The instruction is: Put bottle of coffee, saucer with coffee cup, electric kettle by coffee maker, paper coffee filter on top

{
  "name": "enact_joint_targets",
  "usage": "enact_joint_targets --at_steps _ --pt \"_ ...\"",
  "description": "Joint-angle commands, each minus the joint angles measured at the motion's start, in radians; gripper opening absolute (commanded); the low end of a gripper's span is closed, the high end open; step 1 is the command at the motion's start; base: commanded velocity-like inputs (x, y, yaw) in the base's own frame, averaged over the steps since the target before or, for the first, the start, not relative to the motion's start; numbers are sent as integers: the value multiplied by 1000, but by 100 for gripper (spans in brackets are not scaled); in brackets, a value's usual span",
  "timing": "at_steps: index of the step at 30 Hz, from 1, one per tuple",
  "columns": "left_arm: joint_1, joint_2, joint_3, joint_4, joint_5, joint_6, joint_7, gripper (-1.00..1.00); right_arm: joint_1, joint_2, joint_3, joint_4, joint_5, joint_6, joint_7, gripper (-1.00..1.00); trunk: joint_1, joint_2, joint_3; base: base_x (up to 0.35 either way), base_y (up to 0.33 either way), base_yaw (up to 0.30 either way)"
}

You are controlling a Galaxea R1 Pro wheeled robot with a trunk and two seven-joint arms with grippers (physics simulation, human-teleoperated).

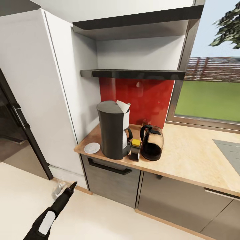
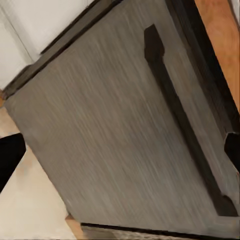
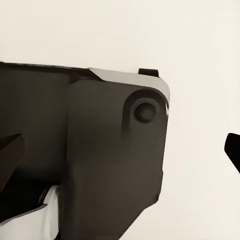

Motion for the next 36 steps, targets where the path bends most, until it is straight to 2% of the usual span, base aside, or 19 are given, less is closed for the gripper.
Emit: enact_joint_targets --at_steps 1,3,4,5,6,8,11,12,14,15,16,17,19,21,24,30,36 --pt "48 3 -24 -1 -28 -49 -6 100 -1 0 -9 0 7 -4 3 100 1 -2 -2 0 0 0" --pt "94 9 -36 1 -85 -99 -5 100 -1 0 -10 0 7 -4 3 100 1 -2 -2 0 0 0" --pt "120 14 -38 3 -127 -120 -4 100 -1 0 -10 0 7 -5 3 100 1 -2 -2 0 0 0" --pt "162 28 -40 11 -206 -157 -3 100 -1 0 -10 0 7 -5 3 100 1 -2 -2 0 0 0" --pt "185 40 -41 21 -265 -192 -2 100 -1 0 -10 0 7 -6 3 100 1 -2 -2 0 0 0" --pt "226 74 -41 136 -481 -319 3 100 -1 -1 -11 0 5 -6 3 100 1 -2 -2 0 0 0" --pt "237 123 -42 287 -696 -369 7 100 -1 -2 -13 -1 3 -26 2 100 1 -2 -2 0 0 0" --pt "238 130 -42 309 -731 -372 8 100 -1 -3 -13 0 2 -33 2 100 1 -2 -2 0 0 0" --pt "249 156 -43 421 -910 -382 8 100 -1 -3 -13 0 -10 -60 2 100 1 -2 -2 0 0 0" --pt "262 159 -44 445 -961 -383 9 100 -1 -3 -14 0 -16 -64 2 100 1 -2 -2 0 0 0" --pt "303 161 -44 483 -1091 -381 18 100 -1 -3 -14 0 -52 -69 2 100 1 -2 -2 0 0 0" --pt "317 161 -43 493 -1129 -377 50 100 -1 -3 -14 0 -73 -70 3 100 1 -2 -2 0 0 0" --pt "338 156 -42 518 -1157 -373 165 100 -1 -3 -14 0 -93 -70 3 100 1 -2 -2 0 0 0" --pt "344 155 -39 553 -1163 -372 274 100 -1 -3 -14 0 -99 -71 4 100 1 -2 -2 0 0 0" --pt "348 152 -37 613 -1166 -372 399 100 -1 -6 -16 0 -104 -70 4 100 1 -2 -2 0 0 0" --pt "353 155 -32 627 -1164 -372 416 100 -1 -8 -15 0 -103 -69 3 100 1 -2 -2 0 0 -14" --pt "356 158 -32 628 -1164 -372 416 100 -1 -8 -17 0 -105 -69 4 100 1 -2 -2 0 0 -216"
